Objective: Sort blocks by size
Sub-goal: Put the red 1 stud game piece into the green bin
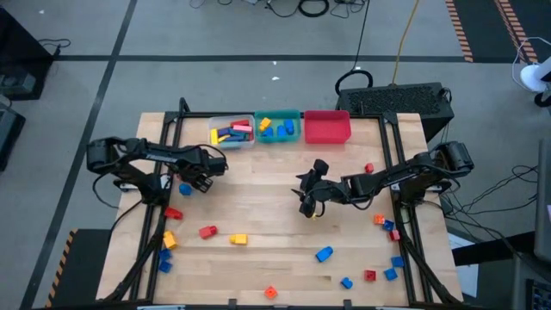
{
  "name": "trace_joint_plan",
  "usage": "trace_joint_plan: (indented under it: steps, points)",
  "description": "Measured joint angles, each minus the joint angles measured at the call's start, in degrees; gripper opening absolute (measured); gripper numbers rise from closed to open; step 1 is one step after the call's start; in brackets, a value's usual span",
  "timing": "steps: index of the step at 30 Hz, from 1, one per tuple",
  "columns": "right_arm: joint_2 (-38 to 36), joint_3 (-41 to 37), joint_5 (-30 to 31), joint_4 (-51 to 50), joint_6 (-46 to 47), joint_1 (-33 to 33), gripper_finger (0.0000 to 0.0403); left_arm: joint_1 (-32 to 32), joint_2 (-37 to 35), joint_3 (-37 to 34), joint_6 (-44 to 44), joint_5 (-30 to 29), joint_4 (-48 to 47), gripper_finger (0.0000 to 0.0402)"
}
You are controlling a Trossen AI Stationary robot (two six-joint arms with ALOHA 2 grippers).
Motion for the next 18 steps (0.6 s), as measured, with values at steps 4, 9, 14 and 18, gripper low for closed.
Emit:
trace_joint_plan:
  steps: [4,9,14,18]
  points:
    - [0.0,0.0,0.0,0.0,0.0,-0.1,0.0210,-1.2,0.4,2.0,-1.5,0.4,-0.2,0.0259]
    - [0.0,0.0,0.0,0.2,0.0,-0.1,0.0210,-2.3,0.4,6.9,-1.9,4.2,4.5,0.0253]
    - [0.0,0.0,0.0,0.5,0.0,-0.2,0.0210,-3.3,0.3,12.6,-1.4,4.6,7.6,0.0253]
    - [0.0,0.0,0.0,0.4,0.0,-0.2,0.0210,-4.1,0.3,16.7,1.0,4.5,8.1,0.0253]
